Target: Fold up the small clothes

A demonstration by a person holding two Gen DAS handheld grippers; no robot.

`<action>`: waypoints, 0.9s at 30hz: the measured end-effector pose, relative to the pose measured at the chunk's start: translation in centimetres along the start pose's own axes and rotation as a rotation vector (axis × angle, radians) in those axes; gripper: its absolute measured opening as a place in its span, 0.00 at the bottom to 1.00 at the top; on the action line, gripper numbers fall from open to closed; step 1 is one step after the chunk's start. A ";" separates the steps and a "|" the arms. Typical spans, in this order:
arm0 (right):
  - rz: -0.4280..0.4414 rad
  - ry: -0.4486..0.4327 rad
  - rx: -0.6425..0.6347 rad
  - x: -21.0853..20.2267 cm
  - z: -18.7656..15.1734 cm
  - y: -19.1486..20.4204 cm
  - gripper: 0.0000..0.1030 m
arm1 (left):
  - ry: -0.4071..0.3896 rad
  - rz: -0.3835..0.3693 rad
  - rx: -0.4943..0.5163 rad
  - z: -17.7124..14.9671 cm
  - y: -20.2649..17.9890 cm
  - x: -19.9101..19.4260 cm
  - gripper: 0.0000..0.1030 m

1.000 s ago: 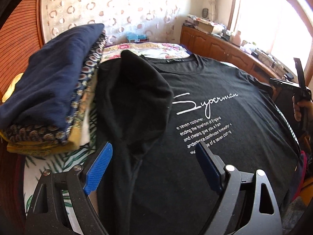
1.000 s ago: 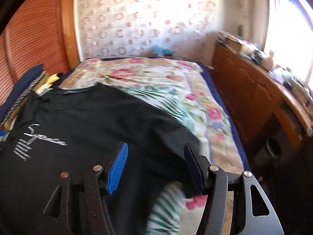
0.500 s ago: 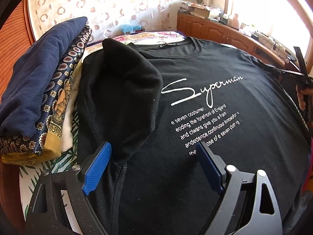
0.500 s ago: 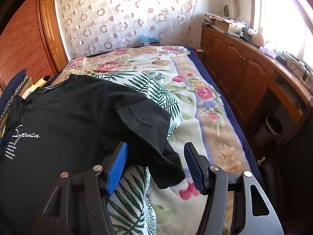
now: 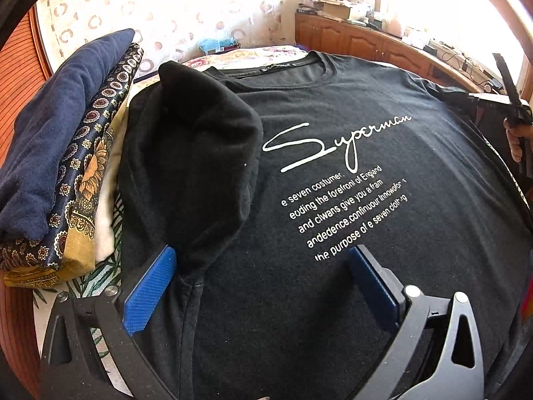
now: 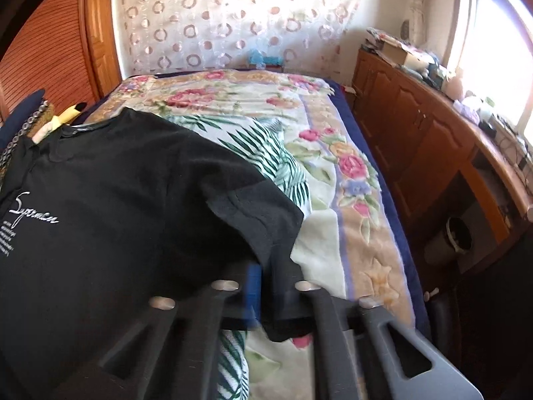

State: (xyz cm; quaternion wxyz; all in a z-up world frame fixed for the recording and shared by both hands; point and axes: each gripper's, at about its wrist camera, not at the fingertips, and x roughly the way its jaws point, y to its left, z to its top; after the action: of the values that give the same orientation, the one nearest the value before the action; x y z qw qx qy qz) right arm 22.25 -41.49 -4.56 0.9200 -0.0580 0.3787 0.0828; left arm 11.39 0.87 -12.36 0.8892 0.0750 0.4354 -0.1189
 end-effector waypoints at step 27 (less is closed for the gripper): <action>0.227 -0.089 -0.138 -5.9 4.4 9.6 0.40 | 0.000 0.000 0.000 0.0 0.1 0.0 1.00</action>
State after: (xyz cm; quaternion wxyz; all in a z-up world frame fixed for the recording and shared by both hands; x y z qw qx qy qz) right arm 19.29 -31.98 2.32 0.9145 -0.0744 0.3348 0.2147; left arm 11.42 0.97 -12.38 0.8891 0.0749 0.4355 -0.1189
